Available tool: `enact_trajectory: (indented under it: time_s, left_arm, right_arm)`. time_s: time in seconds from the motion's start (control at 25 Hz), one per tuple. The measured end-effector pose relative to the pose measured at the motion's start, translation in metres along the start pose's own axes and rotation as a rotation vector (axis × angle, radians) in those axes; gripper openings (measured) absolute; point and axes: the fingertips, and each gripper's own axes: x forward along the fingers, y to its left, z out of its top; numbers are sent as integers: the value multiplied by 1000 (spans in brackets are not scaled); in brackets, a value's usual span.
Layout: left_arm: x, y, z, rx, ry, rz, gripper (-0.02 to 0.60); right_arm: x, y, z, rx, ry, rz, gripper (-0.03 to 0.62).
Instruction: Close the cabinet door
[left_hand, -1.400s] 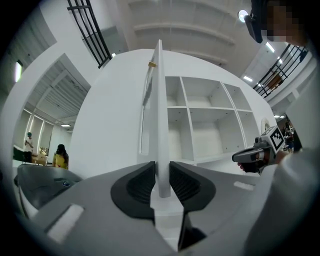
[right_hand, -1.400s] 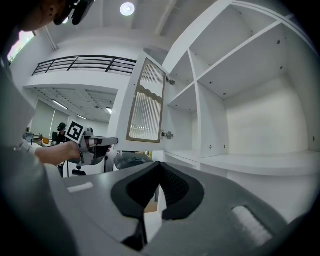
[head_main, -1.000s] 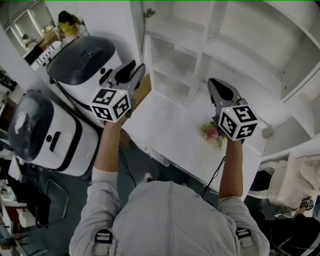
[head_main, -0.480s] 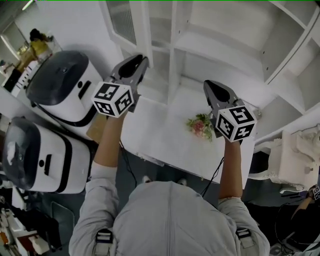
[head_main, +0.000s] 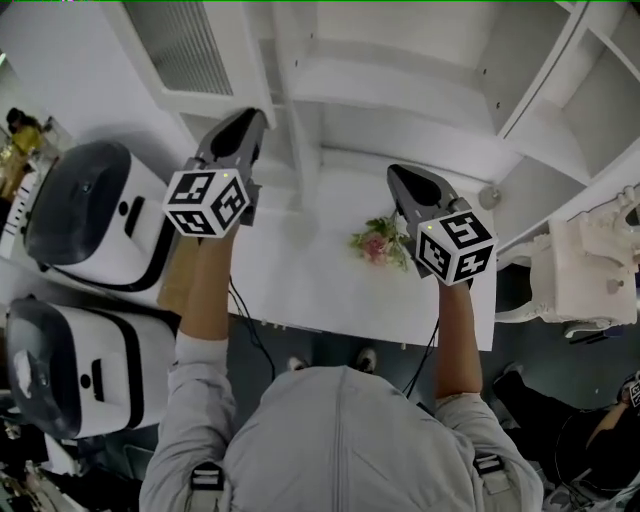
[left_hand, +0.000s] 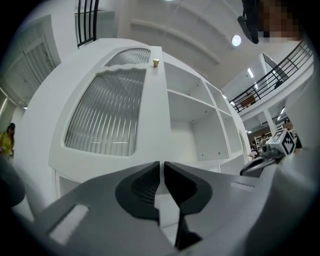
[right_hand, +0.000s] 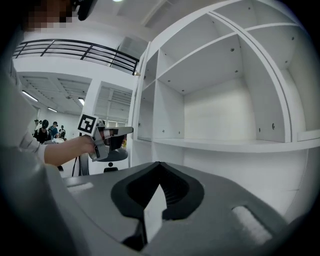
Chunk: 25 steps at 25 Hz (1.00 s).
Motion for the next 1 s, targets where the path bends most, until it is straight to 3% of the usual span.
enact_trajectory:
  time_s: [0.6, 1.0]
  left_arm:
    - [49, 11, -8, -17, 25, 4, 18]
    - [65, 15, -10, 56, 37, 45, 17]
  right_arm:
    - [-9, -34, -5, 9, 7, -95, 2]
    - [-14, -46, -4, -5, 15, -122, 2]
